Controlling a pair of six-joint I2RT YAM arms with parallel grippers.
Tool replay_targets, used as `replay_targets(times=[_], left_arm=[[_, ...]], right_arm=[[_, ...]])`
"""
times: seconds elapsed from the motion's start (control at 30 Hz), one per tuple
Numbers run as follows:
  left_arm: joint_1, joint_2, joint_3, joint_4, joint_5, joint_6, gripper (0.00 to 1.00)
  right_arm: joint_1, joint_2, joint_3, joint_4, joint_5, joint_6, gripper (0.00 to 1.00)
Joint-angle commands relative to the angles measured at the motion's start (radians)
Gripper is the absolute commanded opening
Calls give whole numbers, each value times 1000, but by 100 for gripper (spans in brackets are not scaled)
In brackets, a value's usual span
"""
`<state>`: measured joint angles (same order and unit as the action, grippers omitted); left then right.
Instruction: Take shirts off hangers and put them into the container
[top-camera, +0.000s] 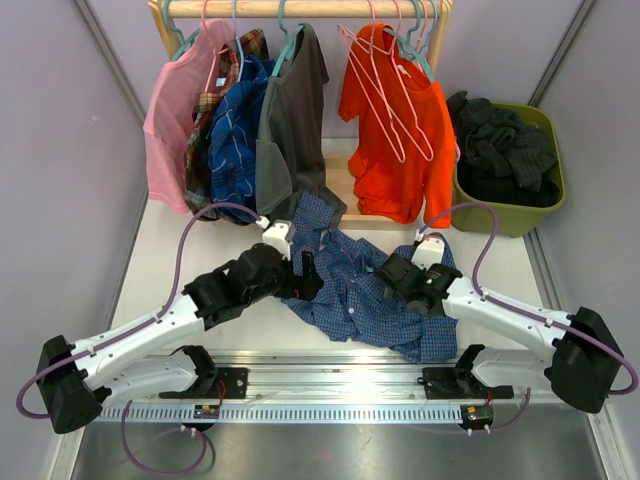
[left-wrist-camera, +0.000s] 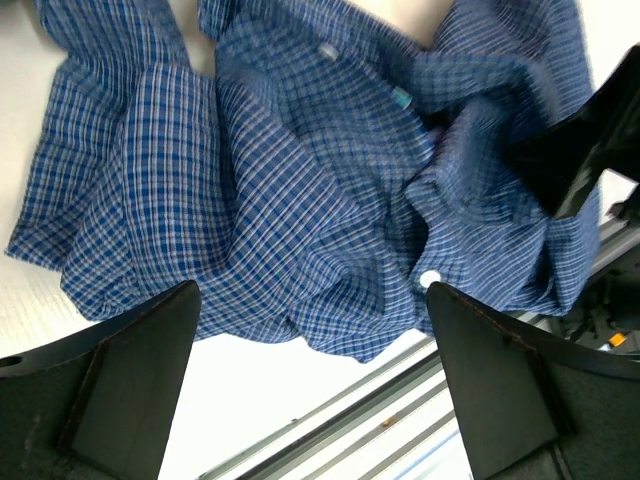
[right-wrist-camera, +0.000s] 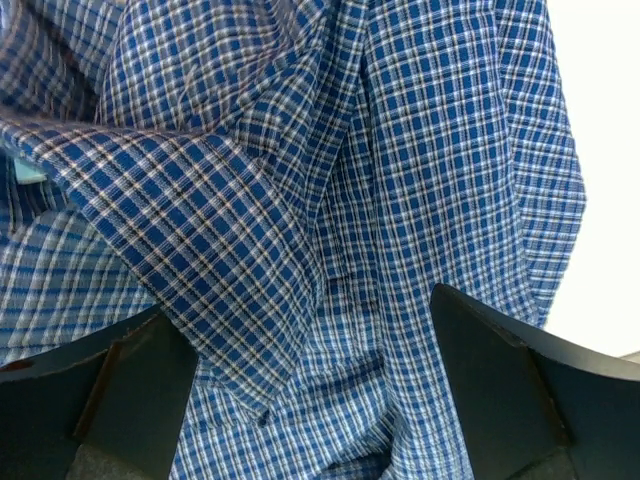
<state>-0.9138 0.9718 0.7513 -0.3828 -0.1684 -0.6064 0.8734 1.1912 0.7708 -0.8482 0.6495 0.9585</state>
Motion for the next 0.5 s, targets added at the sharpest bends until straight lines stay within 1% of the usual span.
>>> replay_targets(times=[0.0,0.1,0.17,0.2,0.23,0.33,0.37,0.47], left_arm=[[-5,-1,-41,88,20,-19,99],[-5,-1,-64,119,32,-27,99],[-5,-10,-76,131,29,-27,99],[-5,-16,-78,131,21,-27,99],[-5,-24,-81,136,20,-27,99],[-5,-35,-102,147,12,-24,99],[-5,-35,-112,169,9,-18,99],[-5,-31,-154,197,-25,-9,99]], right_arm=[[-33,-57,-24,130,18,83,99],[-73,-79,-65,205,-23,51,99],[-92,-76,-109,273,-88,28,99],[-97,-68,-126,344,-112,22,99],[-103,-58,-160,380,-161,22,99],[-120,19,-211,515,-235,28,99],[-120,66,-218,568,-252,26,99],[-120,131,-228,635,-301,22,100]])
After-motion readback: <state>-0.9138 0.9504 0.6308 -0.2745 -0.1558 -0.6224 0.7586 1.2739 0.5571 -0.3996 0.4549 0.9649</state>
